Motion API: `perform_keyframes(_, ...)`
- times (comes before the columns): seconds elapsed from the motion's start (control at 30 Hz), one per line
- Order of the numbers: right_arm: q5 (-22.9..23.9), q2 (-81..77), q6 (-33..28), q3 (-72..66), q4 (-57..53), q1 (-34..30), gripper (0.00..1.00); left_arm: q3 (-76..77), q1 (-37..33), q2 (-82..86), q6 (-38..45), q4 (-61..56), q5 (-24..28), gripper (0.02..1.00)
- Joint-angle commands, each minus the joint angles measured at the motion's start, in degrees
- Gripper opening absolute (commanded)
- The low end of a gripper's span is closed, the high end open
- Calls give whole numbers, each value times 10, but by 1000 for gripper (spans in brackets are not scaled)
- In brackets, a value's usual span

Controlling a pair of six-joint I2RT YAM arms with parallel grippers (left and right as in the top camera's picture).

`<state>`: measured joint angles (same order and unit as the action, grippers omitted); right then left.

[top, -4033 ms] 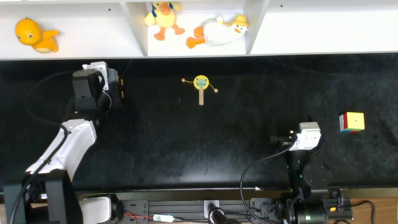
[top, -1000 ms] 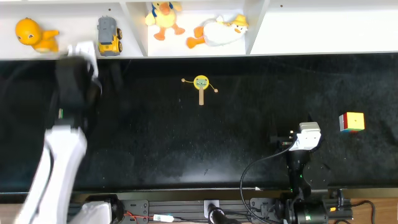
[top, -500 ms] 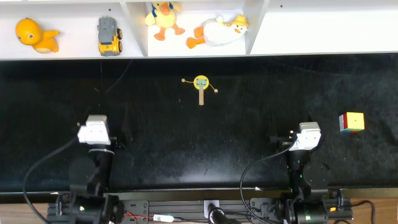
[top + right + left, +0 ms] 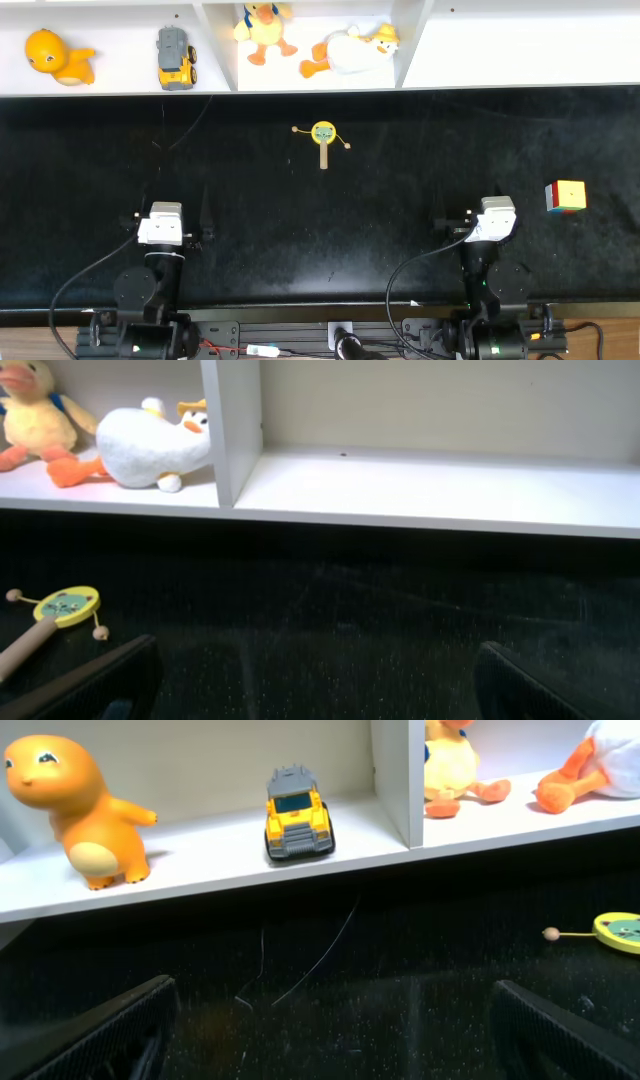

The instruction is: Store Toys

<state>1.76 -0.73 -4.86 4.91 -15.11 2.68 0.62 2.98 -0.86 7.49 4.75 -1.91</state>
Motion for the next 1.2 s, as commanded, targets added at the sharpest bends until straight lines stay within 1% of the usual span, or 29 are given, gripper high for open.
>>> perform_keyframes(0.03,2,5,2,1,2,3,996,-2,-5,7,-4,1,14,998)
perform_keyframes(0.7,2,5,2,1,2,3,996,-2,-5,7,-4,1,14,996)
perform_keyframes(0.83,10,0,3,7,-9,3,996,-2,-5,7,-4,1,14,996)
perform_keyframes(0.87,10,-9,10,14,-17,3,996,-2,-5,7,-4,1,14,996)
perform_keyframes(0.93,10,-43,53,40,-38,5,996,-2,-5,7,-4,1,14,998)
perform_keyframes(1.0,9,-95,98,83,-56,12,996,-2,-5,7,-4,1,14,996)
perform_keyframes(1.07,3,-162,127,142,-80,22,996,-2,-5,7,-4,1,14,998)
perform_keyframes(1.13,-8,-226,145,203,-114,32,996,-2,-5,7,-4,1,14,996)
perform_keyframes(1.2,-7,-290,163,262,-159,48,996,-2,-5,7,-4,1,14,996)
